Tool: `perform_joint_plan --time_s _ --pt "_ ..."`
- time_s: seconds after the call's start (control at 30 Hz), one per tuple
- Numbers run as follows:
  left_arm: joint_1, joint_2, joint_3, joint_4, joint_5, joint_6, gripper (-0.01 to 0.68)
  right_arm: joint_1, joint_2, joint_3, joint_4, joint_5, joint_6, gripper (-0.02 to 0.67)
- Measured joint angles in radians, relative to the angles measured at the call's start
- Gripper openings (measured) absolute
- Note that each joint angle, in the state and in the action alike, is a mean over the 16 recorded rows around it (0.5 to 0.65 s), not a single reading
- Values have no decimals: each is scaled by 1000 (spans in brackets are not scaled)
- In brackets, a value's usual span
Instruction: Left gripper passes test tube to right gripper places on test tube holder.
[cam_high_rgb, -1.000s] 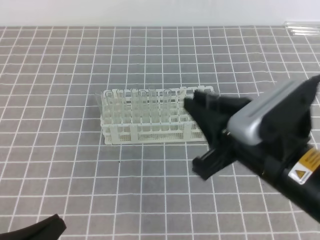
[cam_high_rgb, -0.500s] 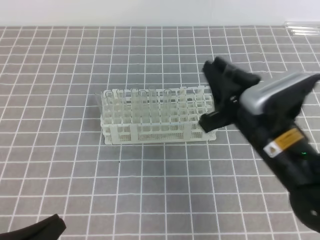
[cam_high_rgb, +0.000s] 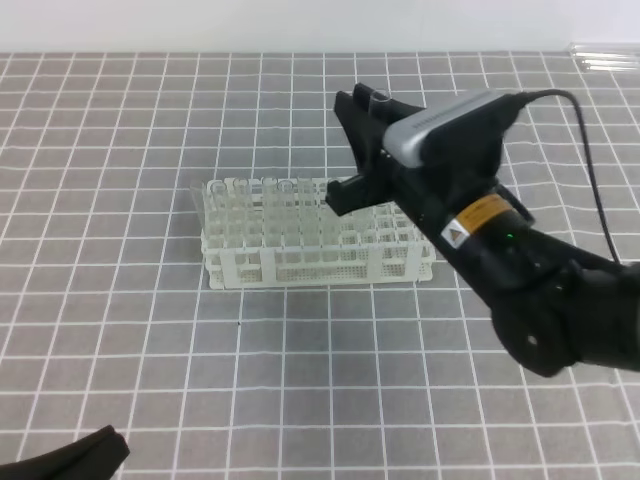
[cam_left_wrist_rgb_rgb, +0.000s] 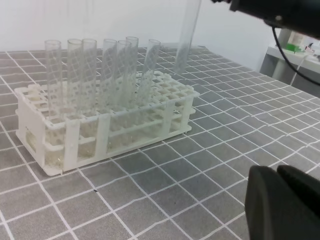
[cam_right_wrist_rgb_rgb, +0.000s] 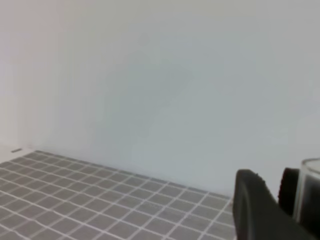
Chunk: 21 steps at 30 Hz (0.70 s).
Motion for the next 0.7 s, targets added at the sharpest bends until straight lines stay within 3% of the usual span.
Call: perform_joint_plan --time_s 0.7 --pt "0 -2 -2 0 -1 0 0 -17 136 -136 12 80 1 83"
